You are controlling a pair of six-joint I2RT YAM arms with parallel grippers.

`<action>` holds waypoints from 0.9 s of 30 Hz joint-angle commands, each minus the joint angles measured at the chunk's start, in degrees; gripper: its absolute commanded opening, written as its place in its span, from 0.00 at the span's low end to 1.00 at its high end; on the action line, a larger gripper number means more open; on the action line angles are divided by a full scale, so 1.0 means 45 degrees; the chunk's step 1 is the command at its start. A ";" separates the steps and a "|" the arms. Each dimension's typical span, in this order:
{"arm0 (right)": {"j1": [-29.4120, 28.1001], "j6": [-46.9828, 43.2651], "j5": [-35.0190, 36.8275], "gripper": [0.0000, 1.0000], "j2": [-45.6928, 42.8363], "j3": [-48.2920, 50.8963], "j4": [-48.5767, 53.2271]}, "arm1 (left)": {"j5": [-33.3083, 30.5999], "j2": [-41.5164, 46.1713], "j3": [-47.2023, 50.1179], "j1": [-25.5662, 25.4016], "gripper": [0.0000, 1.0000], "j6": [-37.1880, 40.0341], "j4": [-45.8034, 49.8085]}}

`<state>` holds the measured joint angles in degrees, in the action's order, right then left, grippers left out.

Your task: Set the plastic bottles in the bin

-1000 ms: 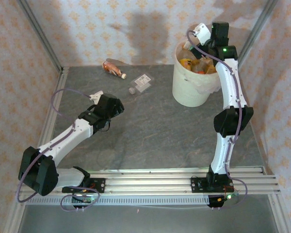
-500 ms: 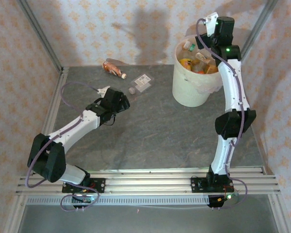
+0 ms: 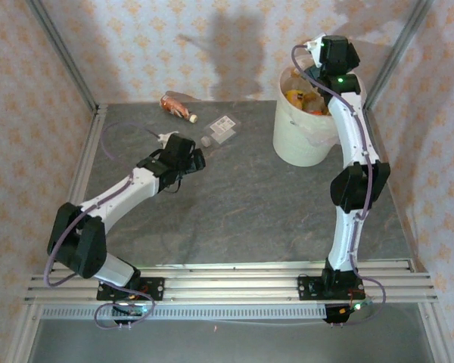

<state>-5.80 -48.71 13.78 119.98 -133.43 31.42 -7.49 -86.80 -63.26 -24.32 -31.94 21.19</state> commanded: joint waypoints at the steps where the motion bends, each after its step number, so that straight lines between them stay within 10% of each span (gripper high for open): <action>1: 0.0132 0.0361 0.0424 0.99 -0.0933 0.0022 0.0987 | -0.0026 -0.0987 -0.1214 0.0072 1.00 0.2105 -0.0435; 15: -0.0131 1.0508 -0.7637 0.99 -0.7015 0.5428 -0.0521 | 0.2152 -0.7480 -0.8406 0.0604 1.00 0.7367 0.1517; 20: -0.0552 1.1115 -0.9248 0.99 -0.9920 0.9696 -0.3688 | 0.1798 -0.9566 -1.0984 0.0735 0.97 0.8717 0.2584; 27: -0.0622 1.0416 -0.8642 0.99 -1.1264 1.0558 -0.2432 | 0.1174 -1.1234 -1.3334 0.0810 0.99 0.9511 0.3027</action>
<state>-8.58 -1.93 -24.49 71.77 -86.35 21.04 0.21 -136.03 -118.19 -21.30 7.25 31.33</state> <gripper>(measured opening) 0.992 0.986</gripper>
